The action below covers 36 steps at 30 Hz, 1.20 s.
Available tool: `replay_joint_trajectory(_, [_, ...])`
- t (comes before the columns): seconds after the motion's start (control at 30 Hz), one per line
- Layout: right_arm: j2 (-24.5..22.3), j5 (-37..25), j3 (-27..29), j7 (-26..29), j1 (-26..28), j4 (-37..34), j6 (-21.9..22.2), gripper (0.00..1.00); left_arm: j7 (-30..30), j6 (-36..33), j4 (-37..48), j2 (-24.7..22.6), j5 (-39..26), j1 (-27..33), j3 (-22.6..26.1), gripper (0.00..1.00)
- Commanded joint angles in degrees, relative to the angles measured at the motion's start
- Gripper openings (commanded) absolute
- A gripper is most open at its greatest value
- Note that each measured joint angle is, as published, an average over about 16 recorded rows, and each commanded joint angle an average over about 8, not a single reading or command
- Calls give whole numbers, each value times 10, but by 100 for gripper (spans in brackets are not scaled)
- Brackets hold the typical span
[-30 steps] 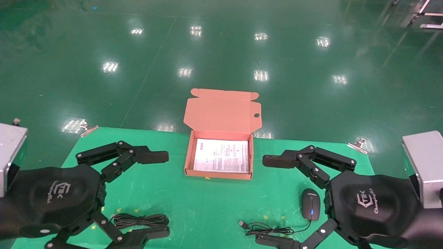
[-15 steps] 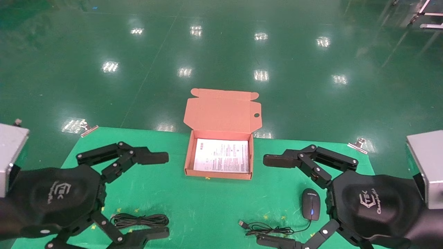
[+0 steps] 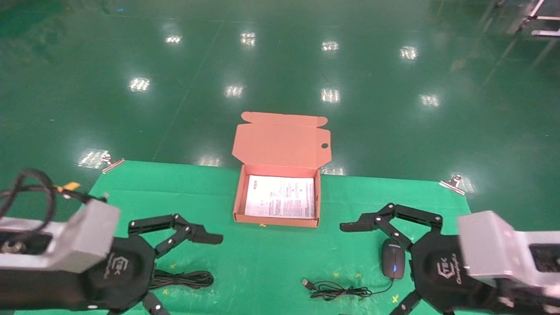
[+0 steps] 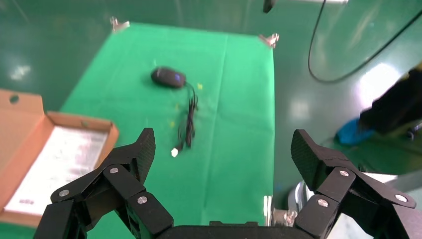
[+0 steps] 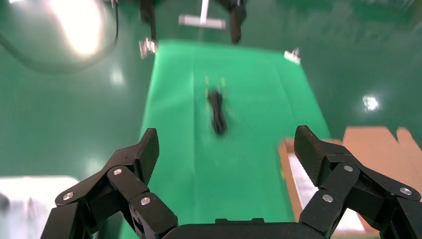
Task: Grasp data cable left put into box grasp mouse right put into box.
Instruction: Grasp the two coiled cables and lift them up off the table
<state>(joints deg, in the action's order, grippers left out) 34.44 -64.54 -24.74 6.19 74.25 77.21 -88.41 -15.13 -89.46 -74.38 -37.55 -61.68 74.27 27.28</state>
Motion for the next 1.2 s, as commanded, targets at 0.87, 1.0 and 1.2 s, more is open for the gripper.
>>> replay_joint_trajectory(0.87, [103,-343,-232,-43,129,4,58,100,-15,48,12,-110,-353,114,207,100])
replay_joint_trajectory(1.0, [118,-376,-241,-30,110,2,92,100,-17,70,31,-119,-380,104,215,100])
replay_joint_trajectory(1.2, [132,-402,-246,-6,78,-5,137,100,-10,99,73,-138,-417,93,228,100])
